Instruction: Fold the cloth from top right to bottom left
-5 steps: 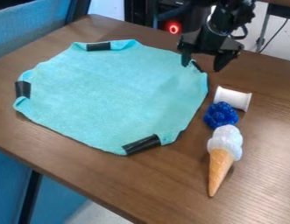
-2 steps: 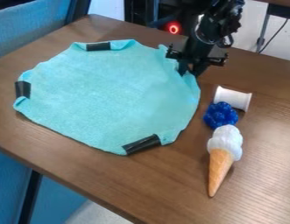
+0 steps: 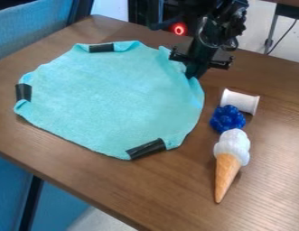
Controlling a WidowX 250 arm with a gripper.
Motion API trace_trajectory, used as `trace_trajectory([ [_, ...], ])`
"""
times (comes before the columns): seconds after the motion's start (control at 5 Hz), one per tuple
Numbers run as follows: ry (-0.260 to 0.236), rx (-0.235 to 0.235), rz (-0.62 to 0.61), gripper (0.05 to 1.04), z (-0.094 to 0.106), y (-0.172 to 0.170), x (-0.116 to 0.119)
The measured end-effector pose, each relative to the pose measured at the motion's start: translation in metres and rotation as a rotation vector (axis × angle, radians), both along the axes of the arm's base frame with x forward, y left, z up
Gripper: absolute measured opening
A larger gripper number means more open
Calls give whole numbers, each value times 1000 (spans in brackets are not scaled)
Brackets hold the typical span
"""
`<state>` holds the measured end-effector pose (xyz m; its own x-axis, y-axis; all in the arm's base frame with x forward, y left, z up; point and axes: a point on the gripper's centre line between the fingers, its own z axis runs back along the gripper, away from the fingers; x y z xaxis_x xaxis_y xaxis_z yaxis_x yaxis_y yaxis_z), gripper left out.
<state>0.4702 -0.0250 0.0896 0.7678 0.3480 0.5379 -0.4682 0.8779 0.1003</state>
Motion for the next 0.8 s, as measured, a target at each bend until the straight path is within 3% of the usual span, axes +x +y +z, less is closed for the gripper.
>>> trace_trajectory([
  [0.2, -3, -11, -16, 51, 6, 7, -3],
  [0.4, -101, -60, -41, 51, 43, 7, -5],
  [0.6, -166, -89, -54, 51, 71, 12, -17],
  [0.8, -192, -112, -64, 51, 81, 21, -32],
])
